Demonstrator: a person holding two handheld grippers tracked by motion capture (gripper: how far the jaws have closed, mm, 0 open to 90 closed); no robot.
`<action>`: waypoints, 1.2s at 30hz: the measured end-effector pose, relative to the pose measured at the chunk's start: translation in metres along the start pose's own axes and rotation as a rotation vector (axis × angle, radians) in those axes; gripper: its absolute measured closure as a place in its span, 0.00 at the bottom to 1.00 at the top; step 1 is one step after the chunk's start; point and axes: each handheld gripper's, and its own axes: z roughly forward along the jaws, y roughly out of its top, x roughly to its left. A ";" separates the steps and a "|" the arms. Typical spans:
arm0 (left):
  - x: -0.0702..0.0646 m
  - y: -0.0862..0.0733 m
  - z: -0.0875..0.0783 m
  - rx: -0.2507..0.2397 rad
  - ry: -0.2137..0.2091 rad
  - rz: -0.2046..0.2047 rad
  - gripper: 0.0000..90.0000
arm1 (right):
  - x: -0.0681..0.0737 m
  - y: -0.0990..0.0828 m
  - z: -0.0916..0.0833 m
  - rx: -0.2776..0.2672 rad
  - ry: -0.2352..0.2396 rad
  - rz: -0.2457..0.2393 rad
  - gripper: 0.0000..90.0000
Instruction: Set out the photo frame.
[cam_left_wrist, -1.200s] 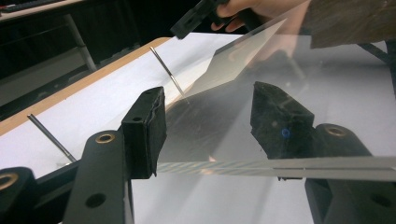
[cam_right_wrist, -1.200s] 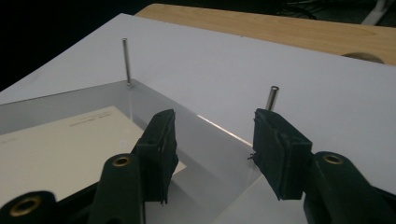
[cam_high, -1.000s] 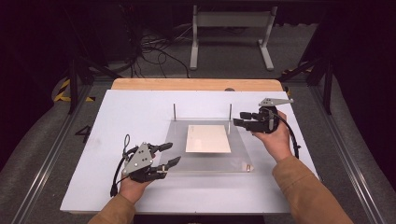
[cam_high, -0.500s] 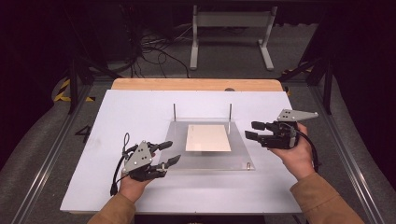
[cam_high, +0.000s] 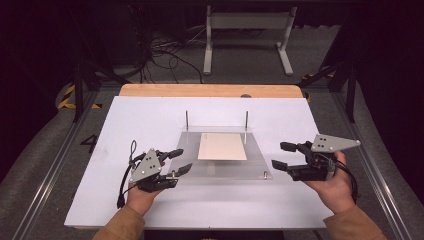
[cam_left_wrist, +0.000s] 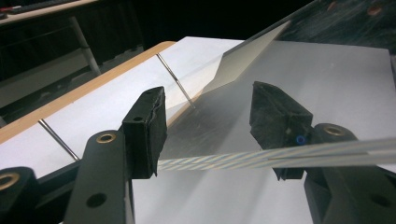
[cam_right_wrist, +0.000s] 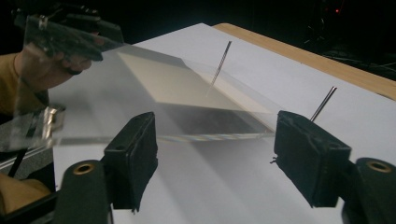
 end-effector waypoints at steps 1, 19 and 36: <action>0.000 0.000 0.000 -0.002 0.001 -0.003 0.50 | 0.003 -0.002 -0.001 0.005 0.000 -0.013 0.29; 0.001 0.002 0.000 -0.005 0.004 -0.009 0.50 | 0.033 -0.005 0.031 -0.031 0.095 -0.176 0.21; -0.001 0.004 0.001 0.002 0.001 0.002 0.53 | 0.030 -0.003 0.055 -0.086 0.078 -0.235 0.58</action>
